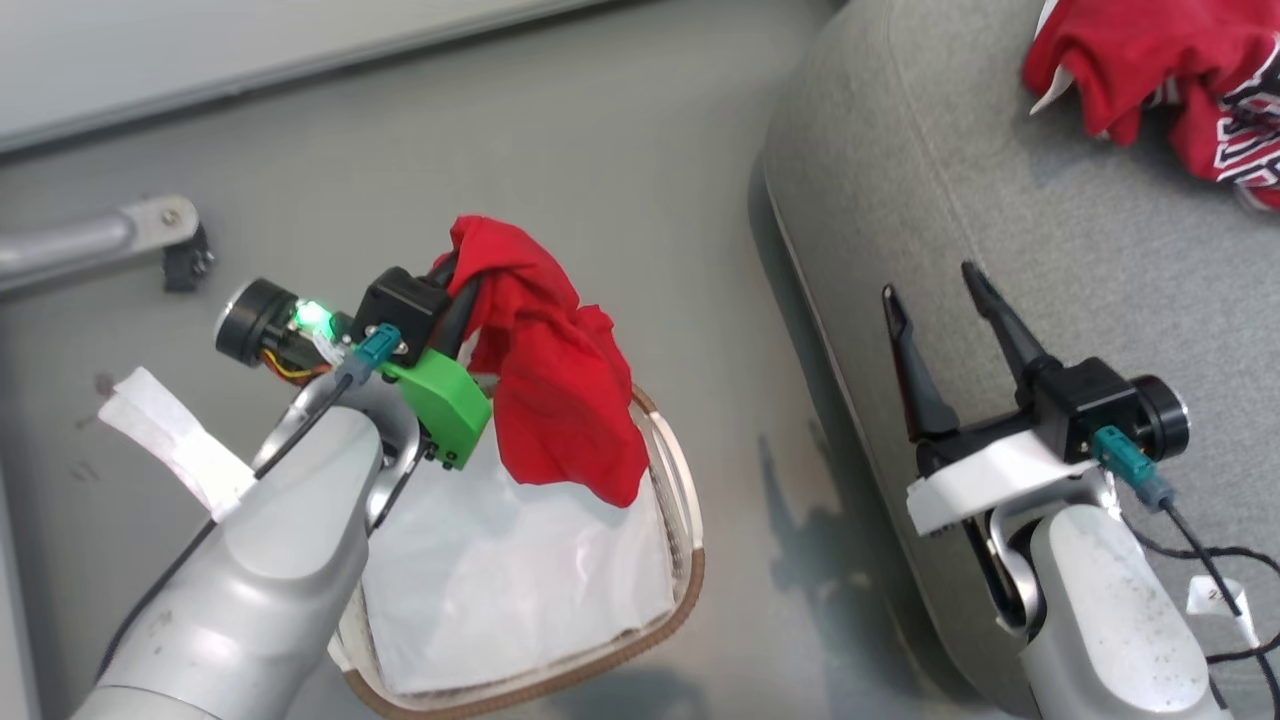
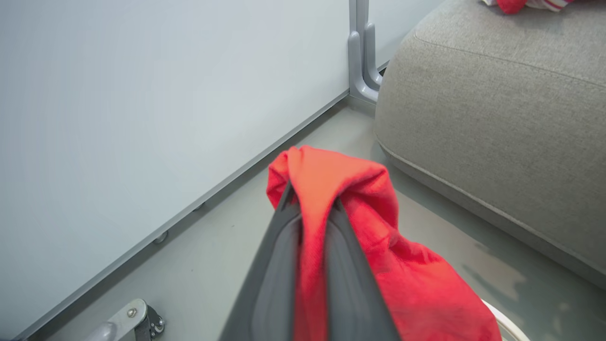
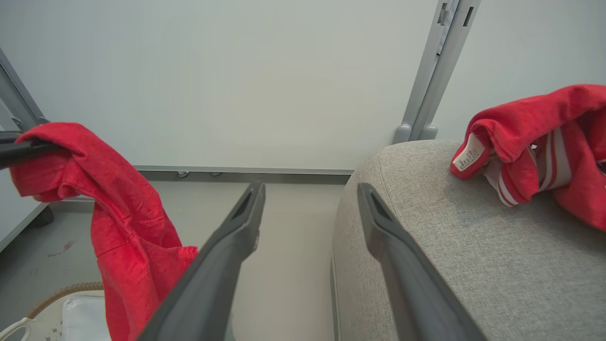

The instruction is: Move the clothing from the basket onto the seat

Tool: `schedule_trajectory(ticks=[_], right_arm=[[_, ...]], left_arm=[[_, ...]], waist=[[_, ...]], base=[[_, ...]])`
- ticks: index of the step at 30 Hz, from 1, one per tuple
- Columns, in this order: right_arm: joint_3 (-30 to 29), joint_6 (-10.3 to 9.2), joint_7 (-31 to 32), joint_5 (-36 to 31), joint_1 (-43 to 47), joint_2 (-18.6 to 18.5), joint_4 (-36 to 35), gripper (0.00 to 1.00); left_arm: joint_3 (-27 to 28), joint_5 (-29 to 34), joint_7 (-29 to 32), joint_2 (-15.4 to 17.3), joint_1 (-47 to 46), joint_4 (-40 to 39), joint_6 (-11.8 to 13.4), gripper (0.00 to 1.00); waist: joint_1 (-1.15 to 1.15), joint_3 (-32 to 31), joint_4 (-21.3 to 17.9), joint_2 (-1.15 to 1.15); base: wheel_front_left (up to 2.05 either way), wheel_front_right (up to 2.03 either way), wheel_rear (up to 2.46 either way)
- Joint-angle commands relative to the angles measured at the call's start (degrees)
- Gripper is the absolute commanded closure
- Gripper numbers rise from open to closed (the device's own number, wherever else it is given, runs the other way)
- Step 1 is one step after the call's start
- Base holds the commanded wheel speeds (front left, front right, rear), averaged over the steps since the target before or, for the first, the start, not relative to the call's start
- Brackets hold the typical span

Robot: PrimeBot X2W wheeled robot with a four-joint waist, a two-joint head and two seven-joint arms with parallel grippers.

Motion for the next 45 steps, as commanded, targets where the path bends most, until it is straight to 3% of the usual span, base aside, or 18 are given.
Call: schedule_trajectory(ticks=[1,10,18,32,45], right_arm=[[0.36,-0.06,-0.14,-0.42,1.47,-0.25,0.36,0.0],[4.01,-0.06,-0.14,0.29,1.12,-0.24,-0.23,0.0],[7.81,-0.06,-0.14,1.31,-1.07,-0.22,0.16,0.0],[23.0,-0.06,-0.14,9.86,-4.64,-0.25,1.03,0.0],[25.34,-0.06,-0.14,14.39,-11.2,-0.24,14.65,0.0]], left_arm=[[-0.56,0.27,0.15,1.04,-0.96,-1.54,-0.2,1.0],[-0.57,-1.08,4.86,6.05,-6.1,-11.07,-0.25,1.0],[-0.4,-1.06,9.05,7.43,-10.76,-14.79,0.01,1.0],[-4.04,-1.76,12.57,2.87,-13.35,-15.18,-0.06,1.0],[-9.2,-3.34,15.83,-3.96,-17.16,-14.86,-0.21,1.0]], waist=[[0.0,-9.69,2.76,0.0],[0.0,-15.38,1.62,0.0],[0.0,-17.38,1.37,0.0],[0.0,-22.02,4.19,0.0],[0.0,-23.66,9.38,0.0]], base=[[0.0,0.0,0.0],[0.0,0.0,0.0],[0.0,0.0,0.0],[0.0,0.0,0.0],[0.0,0.0,0.0]])
